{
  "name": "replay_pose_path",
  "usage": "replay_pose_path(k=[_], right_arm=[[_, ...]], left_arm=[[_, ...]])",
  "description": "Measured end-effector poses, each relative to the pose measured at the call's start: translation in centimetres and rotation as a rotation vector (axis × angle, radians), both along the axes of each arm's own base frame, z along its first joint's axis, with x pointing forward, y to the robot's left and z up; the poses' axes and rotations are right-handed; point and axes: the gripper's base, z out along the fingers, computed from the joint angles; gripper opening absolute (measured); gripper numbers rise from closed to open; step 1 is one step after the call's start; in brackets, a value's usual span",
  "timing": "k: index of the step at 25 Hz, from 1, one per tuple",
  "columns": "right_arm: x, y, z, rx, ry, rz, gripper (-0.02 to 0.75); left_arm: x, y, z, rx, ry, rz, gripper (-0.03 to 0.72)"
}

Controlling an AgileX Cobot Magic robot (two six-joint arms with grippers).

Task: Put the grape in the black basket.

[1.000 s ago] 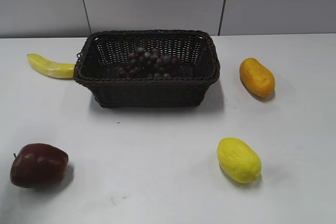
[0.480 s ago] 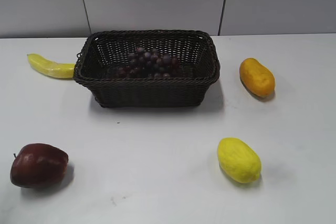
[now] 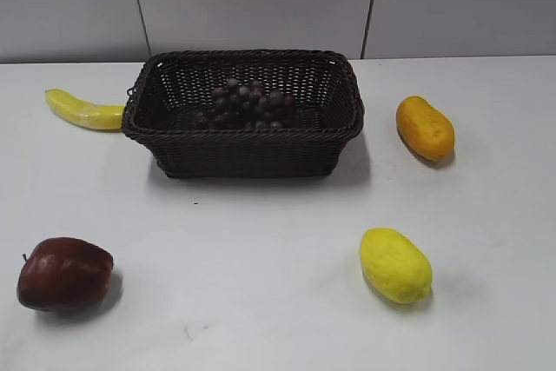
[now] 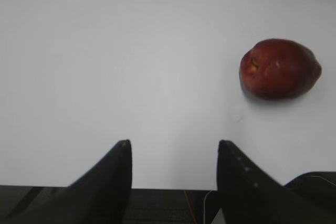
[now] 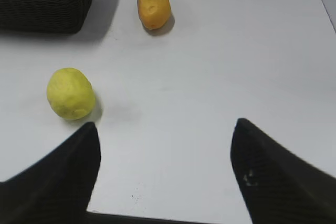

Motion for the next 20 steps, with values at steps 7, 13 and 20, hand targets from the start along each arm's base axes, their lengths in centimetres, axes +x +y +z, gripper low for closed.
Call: replay_pose_path(k=[7, 13, 20], right_arm=[[0.0, 0.0, 0.0, 0.000, 0.000, 0.000, 0.585], [0.0, 0.0, 0.0, 0.000, 0.000, 0.000, 0.585], [0.0, 0.0, 0.0, 0.000, 0.000, 0.000, 0.585]], left_arm=[[-3.3, 0.5, -2.6, -0.013, -0.081, -0.001, 0.480], [-4.9, 0.8, -2.7, -0.033, -0.209, -0.003, 0.480], [-5.7, 0.8, -3.0, -0.052, -0.320, -0.008, 0.480]])
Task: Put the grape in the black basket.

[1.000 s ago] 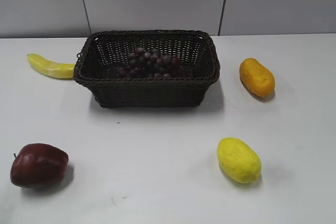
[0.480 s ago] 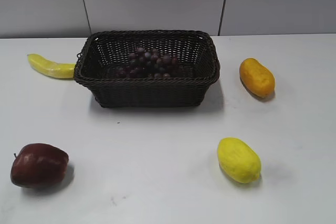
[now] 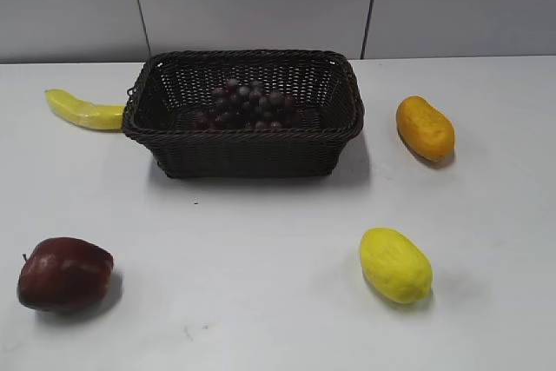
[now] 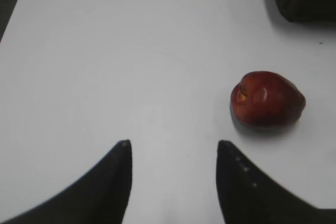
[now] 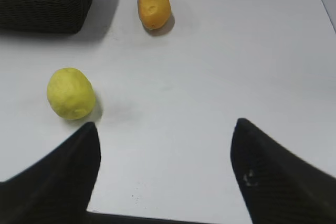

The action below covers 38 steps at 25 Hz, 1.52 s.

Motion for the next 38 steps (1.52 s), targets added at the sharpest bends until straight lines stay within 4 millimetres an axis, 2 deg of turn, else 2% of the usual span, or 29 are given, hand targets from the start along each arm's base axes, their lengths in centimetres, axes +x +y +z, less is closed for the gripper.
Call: replay_pose_path(k=[7, 16, 38], right_arm=[[0.0, 0.0, 0.0, 0.000, 0.000, 0.000, 0.585], [0.0, 0.0, 0.0, 0.000, 0.000, 0.000, 0.585], [0.0, 0.0, 0.0, -0.001, 0.000, -0.001, 0.585]], left_arm=[[-0.7, 0.1, 0.2, -0.012, -0.078, -0.001, 0.480], [-2.8, 0.4, 0.3, -0.034, -0.216, -0.001, 0.480], [-2.9, -0.2, 0.0, -0.102, -0.204, -0.038, 0.480]])
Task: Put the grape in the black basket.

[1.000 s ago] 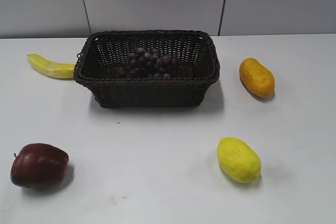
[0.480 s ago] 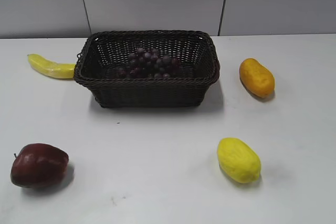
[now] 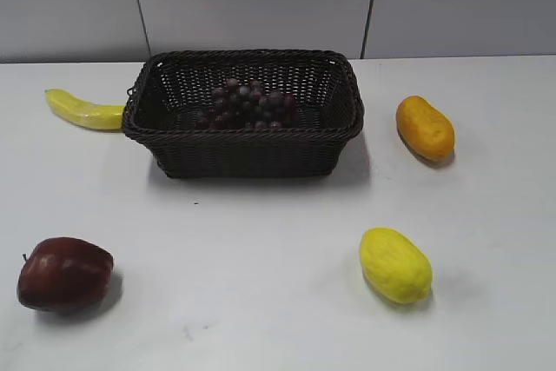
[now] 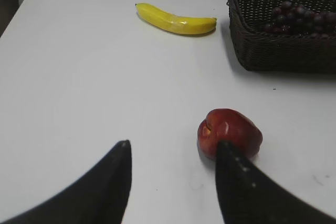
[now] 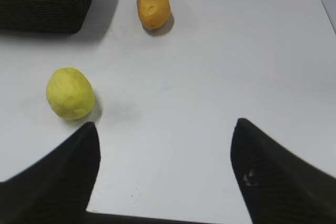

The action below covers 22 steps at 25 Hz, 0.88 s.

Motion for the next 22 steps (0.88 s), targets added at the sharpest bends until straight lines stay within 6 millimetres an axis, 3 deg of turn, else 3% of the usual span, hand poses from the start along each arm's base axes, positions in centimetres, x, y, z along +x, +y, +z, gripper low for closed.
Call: replay_pose_path(k=[22], right_arm=[[0.00, 0.00, 0.00, 0.000, 0.000, 0.000, 0.585]], left_arm=[[0.00, -0.06, 0.00, 0.000, 0.000, 0.106, 0.480]])
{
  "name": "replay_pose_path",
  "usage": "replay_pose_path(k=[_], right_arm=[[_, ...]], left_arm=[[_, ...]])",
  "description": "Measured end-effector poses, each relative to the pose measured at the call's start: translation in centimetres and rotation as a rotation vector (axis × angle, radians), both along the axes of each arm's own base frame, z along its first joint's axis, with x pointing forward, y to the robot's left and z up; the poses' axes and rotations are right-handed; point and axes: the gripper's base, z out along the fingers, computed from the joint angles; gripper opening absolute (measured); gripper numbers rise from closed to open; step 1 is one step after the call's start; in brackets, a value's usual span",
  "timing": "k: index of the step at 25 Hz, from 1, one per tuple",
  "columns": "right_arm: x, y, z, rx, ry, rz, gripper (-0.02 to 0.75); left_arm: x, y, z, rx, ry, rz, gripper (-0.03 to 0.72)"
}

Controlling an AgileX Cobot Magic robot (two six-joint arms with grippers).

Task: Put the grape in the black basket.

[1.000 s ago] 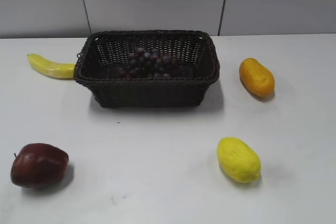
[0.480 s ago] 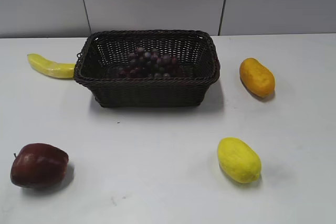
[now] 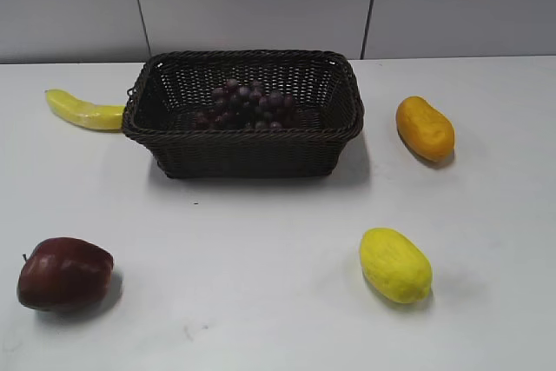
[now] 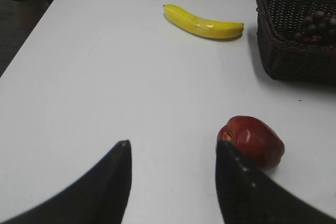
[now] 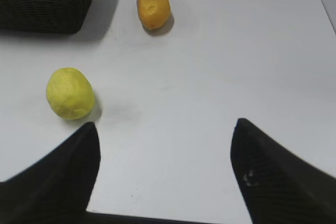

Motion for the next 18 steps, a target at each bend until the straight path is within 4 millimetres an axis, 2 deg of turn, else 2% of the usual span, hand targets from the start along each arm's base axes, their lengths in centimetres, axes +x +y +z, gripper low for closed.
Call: replay_pose_path(k=[18], right_arm=[[0.00, 0.00, 0.00, 0.000, 0.000, 0.000, 0.585]], left_arm=[[0.00, 0.00, 0.00, 0.000, 0.000, 0.000, 0.480]])
